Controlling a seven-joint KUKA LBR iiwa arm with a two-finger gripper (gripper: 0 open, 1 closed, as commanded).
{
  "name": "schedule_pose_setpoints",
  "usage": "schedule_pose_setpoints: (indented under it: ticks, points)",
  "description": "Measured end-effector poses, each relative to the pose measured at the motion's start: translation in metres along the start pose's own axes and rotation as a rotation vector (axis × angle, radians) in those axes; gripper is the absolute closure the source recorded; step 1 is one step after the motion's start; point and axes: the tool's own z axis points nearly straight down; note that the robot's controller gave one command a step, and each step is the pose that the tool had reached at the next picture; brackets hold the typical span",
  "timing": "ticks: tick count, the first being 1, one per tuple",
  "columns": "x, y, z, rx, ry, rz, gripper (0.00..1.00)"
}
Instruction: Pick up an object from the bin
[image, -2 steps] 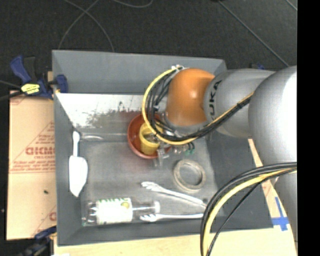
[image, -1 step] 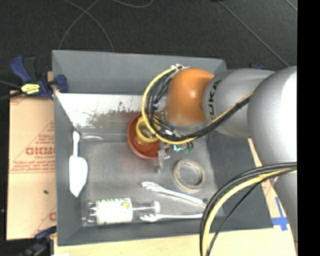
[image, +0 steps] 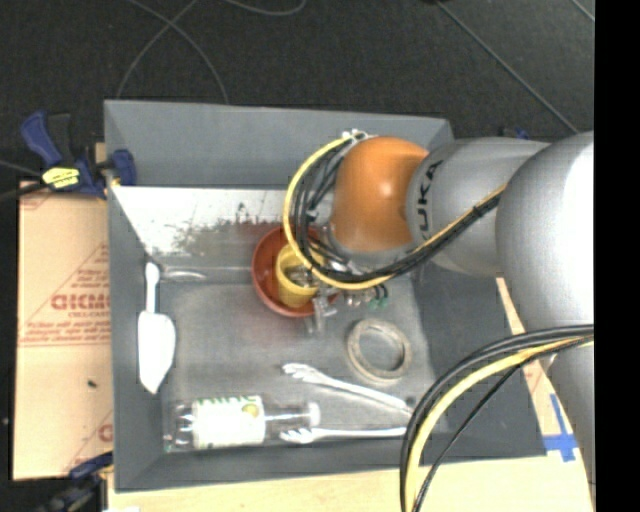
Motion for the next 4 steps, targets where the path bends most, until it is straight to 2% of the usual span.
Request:
schedule_pose_setpoints:
  ticks: [1,2,3,4]
  points:
    - [0.0,0.0,0.0,0.0,0.0,0.0,1.0]
    - [-0.013,0.004,-0.11,0.002,-0.006,-0.007,1.0]
    - [0.007,0.006,-0.109,-0.004,0.014,0.0,1.0]
    - [-0.008,-0.012,-0.129,0.003,-0.004,-0.003,1.0]
